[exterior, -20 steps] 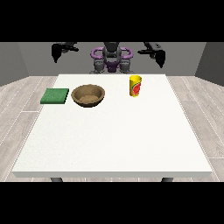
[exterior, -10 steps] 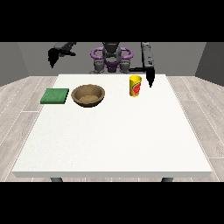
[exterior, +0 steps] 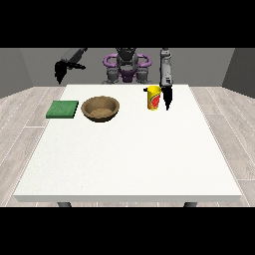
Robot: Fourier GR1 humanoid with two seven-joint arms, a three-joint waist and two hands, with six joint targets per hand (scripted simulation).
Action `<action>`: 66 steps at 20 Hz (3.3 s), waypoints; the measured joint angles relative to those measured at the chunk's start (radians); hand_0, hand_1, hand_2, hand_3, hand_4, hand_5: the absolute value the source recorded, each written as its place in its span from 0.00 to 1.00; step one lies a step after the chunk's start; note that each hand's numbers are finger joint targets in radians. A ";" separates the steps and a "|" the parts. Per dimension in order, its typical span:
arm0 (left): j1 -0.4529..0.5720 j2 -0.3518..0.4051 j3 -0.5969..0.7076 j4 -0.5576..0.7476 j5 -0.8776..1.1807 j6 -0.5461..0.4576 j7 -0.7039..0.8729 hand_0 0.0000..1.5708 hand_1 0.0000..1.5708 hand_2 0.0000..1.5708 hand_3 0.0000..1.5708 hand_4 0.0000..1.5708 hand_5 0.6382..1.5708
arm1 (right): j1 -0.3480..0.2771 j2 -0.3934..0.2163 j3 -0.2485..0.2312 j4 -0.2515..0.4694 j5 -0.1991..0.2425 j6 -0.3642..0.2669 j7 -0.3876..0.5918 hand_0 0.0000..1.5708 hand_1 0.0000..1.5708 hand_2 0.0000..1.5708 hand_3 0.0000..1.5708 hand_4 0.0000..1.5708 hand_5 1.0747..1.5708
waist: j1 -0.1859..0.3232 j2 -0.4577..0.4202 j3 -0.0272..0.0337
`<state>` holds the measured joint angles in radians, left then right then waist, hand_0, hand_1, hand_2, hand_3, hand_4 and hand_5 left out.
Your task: Pick the cup and pour the ball into the bowl, then pick the bowl and place it on the pad
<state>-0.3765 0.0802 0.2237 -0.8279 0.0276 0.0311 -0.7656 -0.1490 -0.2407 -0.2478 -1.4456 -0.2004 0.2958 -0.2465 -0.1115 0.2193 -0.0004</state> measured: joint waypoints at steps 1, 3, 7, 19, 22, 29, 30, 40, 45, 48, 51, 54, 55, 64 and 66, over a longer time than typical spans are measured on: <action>-0.002 0.001 0.002 0.030 -0.002 -0.001 -0.028 0.00 0.00 0.00 0.00 0.00 0.95 | -0.002 0.001 0.001 0.004 0.003 0.000 -0.007 0.00 0.00 0.00 0.00 0.00 1.00 | 0.000 0.003 0.0000; -0.033 0.014 0.016 0.090 -0.001 0.003 -0.065 0.00 0.00 0.00 0.00 0.00 0.95 | -0.012 -0.008 -0.006 0.012 -0.003 0.011 -0.014 0.00 0.00 0.00 0.00 0.00 1.00 | -0.008 0.017 -0.0001; -0.075 0.005 0.033 0.178 0.004 0.035 -0.127 0.00 0.00 0.00 0.00 0.00 0.99 | -0.016 -0.007 0.001 0.009 -0.002 0.019 -0.017 0.00 0.00 0.00 0.00 0.00 1.00 | -0.025 0.028 0.0026; -0.049 -0.002 -0.011 0.172 -0.137 0.307 -0.201 0.84 0.84 1.00 1.00 0.95 0.66 | -0.024 -0.083 -0.058 0.057 -0.034 0.074 -0.023 0.00 0.00 0.00 0.00 0.00 1.00 | -0.056 0.013 0.0147; -0.052 -0.002 -0.061 0.183 -0.190 0.335 -0.106 0.86 0.86 1.00 1.00 0.99 0.72 | -0.009 -0.090 -0.067 0.111 -0.030 0.079 -0.016 0.00 0.00 0.00 0.00 0.00 1.00 | -0.030 -0.057 0.0075; -0.174 0.219 -0.140 0.185 -0.363 0.382 0.180 0.93 0.93 1.00 1.00 1.00 0.69 | -0.012 -0.095 -0.067 0.177 -0.027 0.071 0.041 0.00 0.00 0.00 0.00 0.00 0.99 | 0.004 -0.179 0.0043; -0.201 0.240 -0.152 0.184 -0.387 0.384 0.225 0.93 0.93 1.00 1.00 1.00 0.70 | -0.016 -0.098 -0.069 0.189 -0.026 0.073 0.037 0.00 0.00 0.00 0.00 0.00 0.99 | 0.006 -0.182 0.0041; -0.337 0.232 -0.305 0.152 -0.630 0.431 0.576 0.95 0.95 1.00 1.00 0.97 0.70 | -0.016 -0.120 -0.097 0.307 -0.028 0.113 -0.023 0.00 0.00 0.00 0.00 0.00 1.00 | 0.022 -0.219 0.0016; -0.393 0.188 -0.387 0.162 -0.781 0.475 0.749 0.97 0.97 1.00 1.00 1.00 0.61 | -0.022 -0.117 -0.086 0.323 -0.022 0.123 -0.023 0.00 0.00 0.00 0.00 0.00 1.00 | 0.002 -0.239 0.0014; -0.445 0.157 -0.462 0.176 -0.901 0.482 0.862 0.99 0.99 1.00 1.00 1.00 0.61 | -0.031 -0.131 -0.091 0.349 -0.028 0.142 -0.023 0.00 0.00 0.00 0.00 0.00 1.00 | -0.006 -0.255 0.0020; -0.501 0.148 -0.537 0.190 -1.020 0.462 0.946 0.98 0.98 1.00 1.00 0.95 0.75 | -0.031 -0.136 -0.096 0.377 -0.027 0.152 -0.039 0.00 0.00 0.00 0.00 0.00 1.00 | -0.004 -0.264 0.0026; -0.538 0.117 -0.627 0.209 -1.143 0.426 1.017 0.95 0.95 1.00 1.00 0.96 0.73 | -0.038 -0.145 -0.099 0.397 -0.025 0.159 -0.042 0.00 0.00 0.00 0.00 0.00 1.00 | -0.006 -0.279 0.0029; -0.546 0.105 -0.658 0.214 -1.182 0.412 1.036 0.94 0.94 1.00 1.00 1.00 0.61 | -0.033 -0.149 -0.101 0.407 -0.024 0.168 -0.056 0.00 0.00 0.00 0.00 0.00 1.00 | -0.008 -0.278 0.0030; -0.629 0.019 -0.914 0.288 -1.487 0.213 1.124 0.95 0.95 1.00 1.00 0.95 0.64 | -0.064 -0.141 -0.091 0.434 -0.021 0.170 -0.052 0.00 0.00 0.00 0.00 0.00 1.00 | -0.027 -0.286 0.0024; -0.638 0.009 -0.961 0.304 -1.547 0.173 1.136 0.93 0.93 1.00 1.00 0.94 0.62 | -0.068 -0.136 -0.088 0.435 -0.019 0.168 -0.051 0.00 0.00 0.00 0.00 0.00 1.00 | -0.028 -0.287 0.0020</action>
<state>-1.0149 0.0890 -0.7376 -0.5240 -1.5193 0.2046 0.3701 -0.2172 -0.3768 -0.3357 -1.0103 -0.2197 0.4634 -0.2978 -0.1399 -0.0675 0.0016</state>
